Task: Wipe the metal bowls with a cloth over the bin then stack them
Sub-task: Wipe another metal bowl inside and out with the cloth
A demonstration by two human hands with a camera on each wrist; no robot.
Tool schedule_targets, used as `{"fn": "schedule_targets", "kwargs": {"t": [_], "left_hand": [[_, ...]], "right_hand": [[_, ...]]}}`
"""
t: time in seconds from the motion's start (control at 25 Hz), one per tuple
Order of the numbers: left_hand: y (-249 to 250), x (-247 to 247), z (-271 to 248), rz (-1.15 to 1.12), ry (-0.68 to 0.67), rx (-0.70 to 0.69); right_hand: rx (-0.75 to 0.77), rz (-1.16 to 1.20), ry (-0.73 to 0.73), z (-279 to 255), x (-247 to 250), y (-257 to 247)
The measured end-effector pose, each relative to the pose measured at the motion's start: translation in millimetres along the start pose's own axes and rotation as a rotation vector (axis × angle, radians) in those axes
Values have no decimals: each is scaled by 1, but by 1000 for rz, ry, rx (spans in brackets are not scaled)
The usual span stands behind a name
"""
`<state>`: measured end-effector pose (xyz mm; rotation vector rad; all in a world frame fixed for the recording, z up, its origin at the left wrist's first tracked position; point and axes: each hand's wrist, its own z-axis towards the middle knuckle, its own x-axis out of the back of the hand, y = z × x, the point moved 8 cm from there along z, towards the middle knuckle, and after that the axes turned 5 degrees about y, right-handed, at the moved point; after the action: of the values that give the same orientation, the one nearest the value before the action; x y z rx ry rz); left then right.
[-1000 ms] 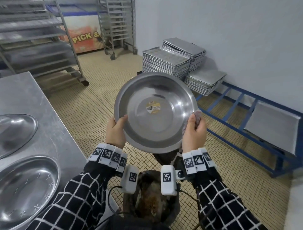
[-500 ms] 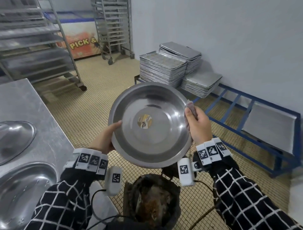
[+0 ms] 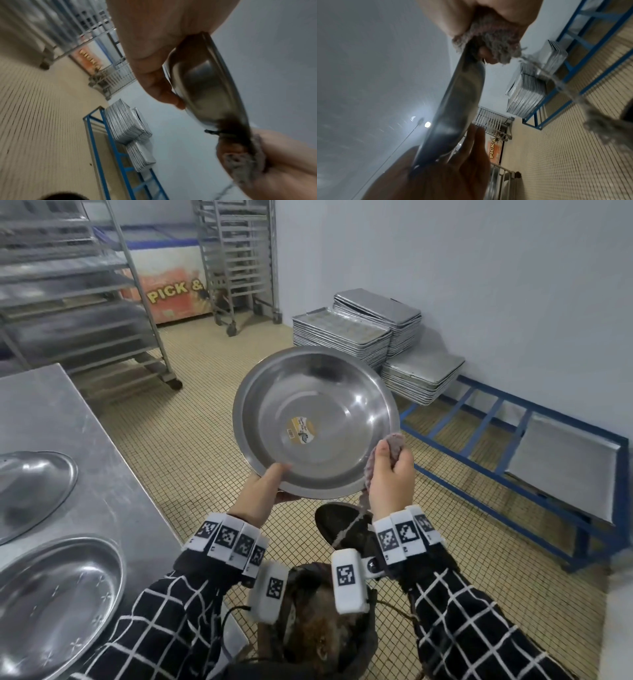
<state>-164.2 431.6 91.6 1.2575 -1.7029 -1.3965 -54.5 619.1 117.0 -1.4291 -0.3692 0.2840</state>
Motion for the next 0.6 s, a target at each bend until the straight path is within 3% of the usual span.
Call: {"fn": "schedule_targets", "kwargs": {"t": [0.2,0.32,0.4,0.48,0.6], "left_hand": [[29,38,0,-223,-103,-139],[26,55,0,-114,80,-158],[19,59,2,-88,206,-161],[17,49,-1,-134,241,-150],[15,20,-2,-116,160,-131]], "right_hand": [[126,-134,-174,22,13,-25],[163,-146,-194,17,12,-31],[107,-104,-142,7,10,-22],[29,-39,-152,-6,-2,-12],[-45,45,-160,-15,-17,-6]]}}
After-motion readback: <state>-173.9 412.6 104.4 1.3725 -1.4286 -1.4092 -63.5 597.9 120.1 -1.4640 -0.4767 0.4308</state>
